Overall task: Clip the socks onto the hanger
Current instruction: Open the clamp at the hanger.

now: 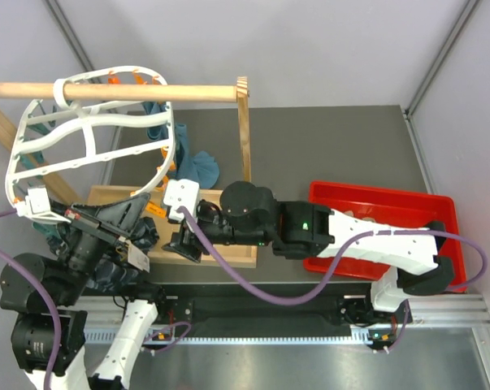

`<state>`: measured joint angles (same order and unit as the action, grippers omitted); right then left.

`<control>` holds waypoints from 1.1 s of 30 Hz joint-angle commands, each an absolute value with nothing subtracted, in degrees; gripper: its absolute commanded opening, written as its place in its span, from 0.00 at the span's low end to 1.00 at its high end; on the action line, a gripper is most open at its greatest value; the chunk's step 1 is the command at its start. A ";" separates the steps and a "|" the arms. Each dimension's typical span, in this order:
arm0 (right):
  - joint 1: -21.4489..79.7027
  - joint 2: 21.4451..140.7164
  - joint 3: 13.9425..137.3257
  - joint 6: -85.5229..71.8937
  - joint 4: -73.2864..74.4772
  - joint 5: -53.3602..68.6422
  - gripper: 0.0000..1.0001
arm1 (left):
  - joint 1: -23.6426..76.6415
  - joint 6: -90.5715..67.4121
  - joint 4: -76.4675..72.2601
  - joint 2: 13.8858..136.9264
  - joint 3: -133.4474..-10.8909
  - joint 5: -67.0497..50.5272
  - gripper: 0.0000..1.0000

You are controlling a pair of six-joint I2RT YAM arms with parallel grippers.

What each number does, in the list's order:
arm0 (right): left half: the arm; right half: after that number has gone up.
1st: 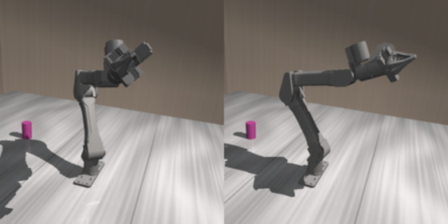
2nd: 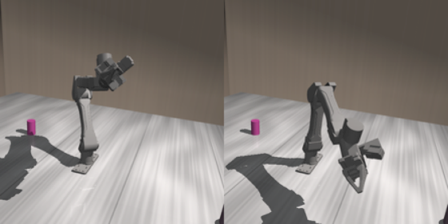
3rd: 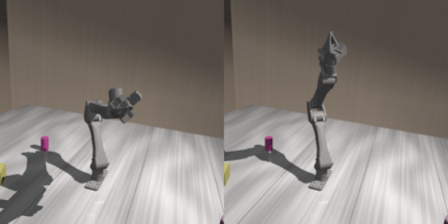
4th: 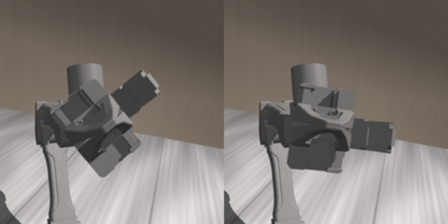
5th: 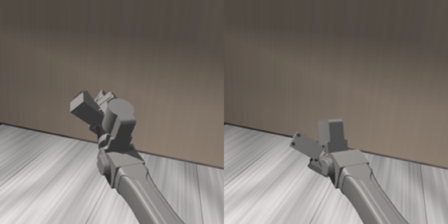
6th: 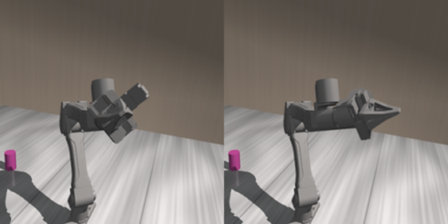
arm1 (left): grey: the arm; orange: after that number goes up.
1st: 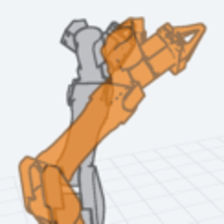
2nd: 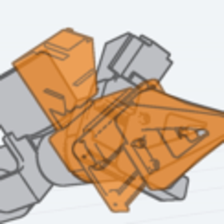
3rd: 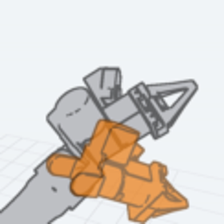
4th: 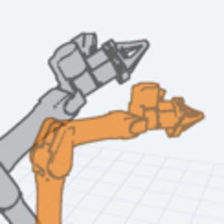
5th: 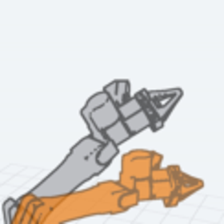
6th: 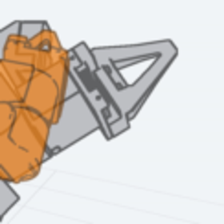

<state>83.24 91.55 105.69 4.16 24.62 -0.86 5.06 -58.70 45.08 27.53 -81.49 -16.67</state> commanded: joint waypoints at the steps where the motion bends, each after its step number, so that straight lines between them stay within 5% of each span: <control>1: 84.64 89.82 110.12 9.67 21.80 -9.57 0.53 | 4.75 -59.94 46.49 28.39 -82.00 -13.27 0.00; 27: 85.34 96.68 116.46 10.37 20.39 -11.69 0.38 | 4.83 -60.38 45.62 28.48 -81.56 -14.59 0.00; 33: 84.99 96.59 116.28 10.11 18.55 -11.08 0.02 | 4.75 -60.47 45.62 28.65 -81.74 -14.85 0.00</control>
